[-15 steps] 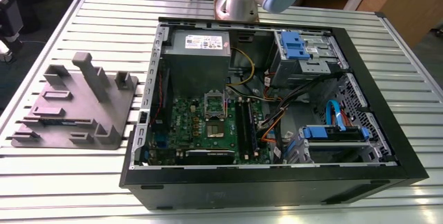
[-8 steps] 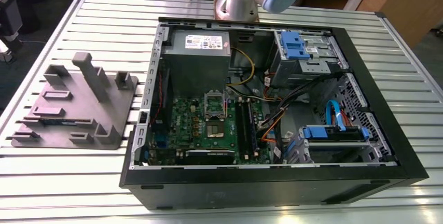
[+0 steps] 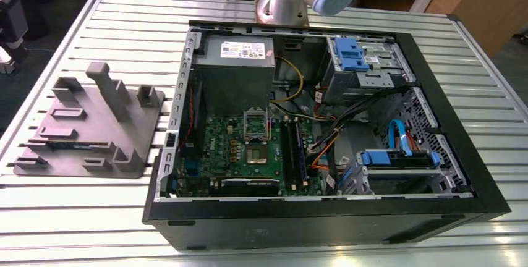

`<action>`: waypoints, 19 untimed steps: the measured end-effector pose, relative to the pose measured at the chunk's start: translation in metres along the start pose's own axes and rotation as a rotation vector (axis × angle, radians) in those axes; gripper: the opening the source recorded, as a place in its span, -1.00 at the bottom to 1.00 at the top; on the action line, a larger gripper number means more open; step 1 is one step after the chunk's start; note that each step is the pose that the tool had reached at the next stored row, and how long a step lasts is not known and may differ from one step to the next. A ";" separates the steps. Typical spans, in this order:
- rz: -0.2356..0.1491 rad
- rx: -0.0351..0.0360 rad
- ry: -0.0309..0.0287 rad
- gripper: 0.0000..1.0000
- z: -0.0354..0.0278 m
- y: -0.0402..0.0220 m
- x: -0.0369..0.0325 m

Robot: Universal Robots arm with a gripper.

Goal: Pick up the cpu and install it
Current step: 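Pick up the cpu and move it towards the insertion slot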

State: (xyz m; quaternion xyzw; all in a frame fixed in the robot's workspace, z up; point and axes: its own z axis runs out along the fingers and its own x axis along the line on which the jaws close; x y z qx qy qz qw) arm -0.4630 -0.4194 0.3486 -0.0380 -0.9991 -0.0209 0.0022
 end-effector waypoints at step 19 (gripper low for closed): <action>0.000 0.0000 -0.0001 -0.06 0.0000 0.0017 -0.0223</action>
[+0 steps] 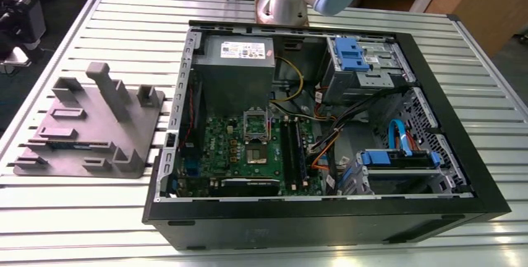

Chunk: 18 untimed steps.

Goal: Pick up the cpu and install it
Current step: 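Pick up the cpu and move it towards the insertion slot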

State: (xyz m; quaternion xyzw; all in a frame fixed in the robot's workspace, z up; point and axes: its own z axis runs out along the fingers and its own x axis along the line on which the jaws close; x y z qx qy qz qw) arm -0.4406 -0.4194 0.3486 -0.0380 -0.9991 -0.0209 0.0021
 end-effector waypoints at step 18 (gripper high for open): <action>0.000 0.0000 0.0000 -0.06 -0.0001 0.0018 -0.0233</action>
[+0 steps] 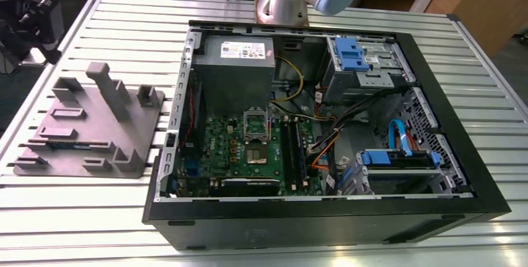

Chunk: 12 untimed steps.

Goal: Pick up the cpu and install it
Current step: 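Pick up the cpu and move it towards the insertion slot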

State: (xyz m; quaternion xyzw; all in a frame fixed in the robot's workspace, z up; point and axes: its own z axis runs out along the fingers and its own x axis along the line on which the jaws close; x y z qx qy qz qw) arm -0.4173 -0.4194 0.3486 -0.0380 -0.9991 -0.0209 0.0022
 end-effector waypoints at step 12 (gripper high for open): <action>0.000 0.0000 0.0000 -0.06 0.0000 0.0010 -0.0129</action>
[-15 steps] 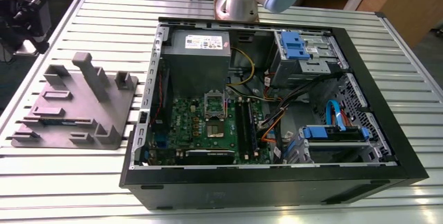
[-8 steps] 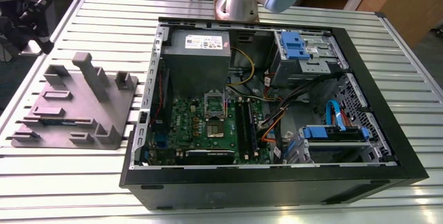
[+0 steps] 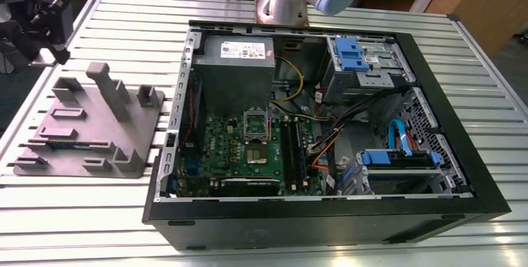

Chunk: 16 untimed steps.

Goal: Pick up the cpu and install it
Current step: 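Pick up the cpu and move it towards the insertion slot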

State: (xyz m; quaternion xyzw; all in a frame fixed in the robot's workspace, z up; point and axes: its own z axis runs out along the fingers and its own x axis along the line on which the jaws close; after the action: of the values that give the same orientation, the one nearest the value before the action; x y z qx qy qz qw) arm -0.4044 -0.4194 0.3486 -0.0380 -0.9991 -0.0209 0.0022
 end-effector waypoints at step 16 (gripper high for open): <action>0.000 0.0000 0.0000 -0.06 -0.0001 0.0014 -0.0187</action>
State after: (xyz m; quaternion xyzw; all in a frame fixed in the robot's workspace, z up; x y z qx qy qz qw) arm -0.3856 -0.4194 0.3486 -0.0380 -0.9991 -0.0209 0.0022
